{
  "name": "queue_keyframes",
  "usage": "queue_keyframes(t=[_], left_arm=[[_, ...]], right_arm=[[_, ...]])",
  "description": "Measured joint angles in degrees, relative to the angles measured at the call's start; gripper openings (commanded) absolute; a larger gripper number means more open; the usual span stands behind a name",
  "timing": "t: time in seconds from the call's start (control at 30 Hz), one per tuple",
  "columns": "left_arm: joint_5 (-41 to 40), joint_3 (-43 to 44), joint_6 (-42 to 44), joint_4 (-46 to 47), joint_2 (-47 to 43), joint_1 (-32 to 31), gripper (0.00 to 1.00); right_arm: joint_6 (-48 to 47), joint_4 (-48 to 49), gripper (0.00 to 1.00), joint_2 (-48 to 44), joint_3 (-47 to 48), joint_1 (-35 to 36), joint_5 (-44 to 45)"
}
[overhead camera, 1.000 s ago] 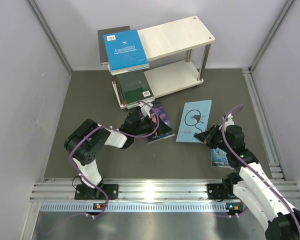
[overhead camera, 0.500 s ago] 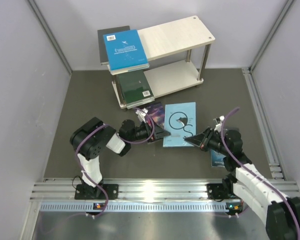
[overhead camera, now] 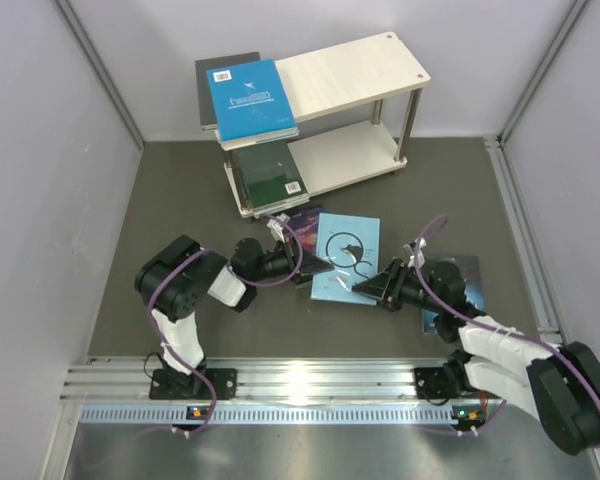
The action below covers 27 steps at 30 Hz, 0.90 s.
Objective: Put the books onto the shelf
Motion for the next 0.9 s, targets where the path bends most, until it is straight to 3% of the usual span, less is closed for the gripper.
queue_keyframes(t=[0.03,0.07,0.17,0.3,0.6,0.9], left_arm=[[-0.5,-0.4,0.8,-0.1,-1.1,-0.4,0.0],[-1.5,-1.1,1.9,-0.7,-2.4,-0.9,0.0],[-4.8,-4.2,5.0,-1.6,-7.4,-1.7,0.0],[-11.0,-7.6,8.2,-5.7,-17.8,-2.0,0.0],[-27.6,-11.5,8.1,-16.1,-31.8,-2.2,0.0],[-37.3,-13.6,3.0,-15.6,-31.8,-5.9,0.0]], right_arm=[[-1.9,-3.3,0.75,-1.8,0.7,0.5,0.1],[-3.6,-6.2,1.0,-3.6,1.6,1.4,0.2],[-8.8,-15.3,1.0,-10.8,4.5,2.7,1.6],[-11.5,-20.2,1.0,-18.4,5.5,2.8,4.8],[-3.1,-14.8,1.0,-21.7,-2.9,5.0,10.8],[2.8,-6.2,1.0,-18.0,-2.8,7.8,18.2]])
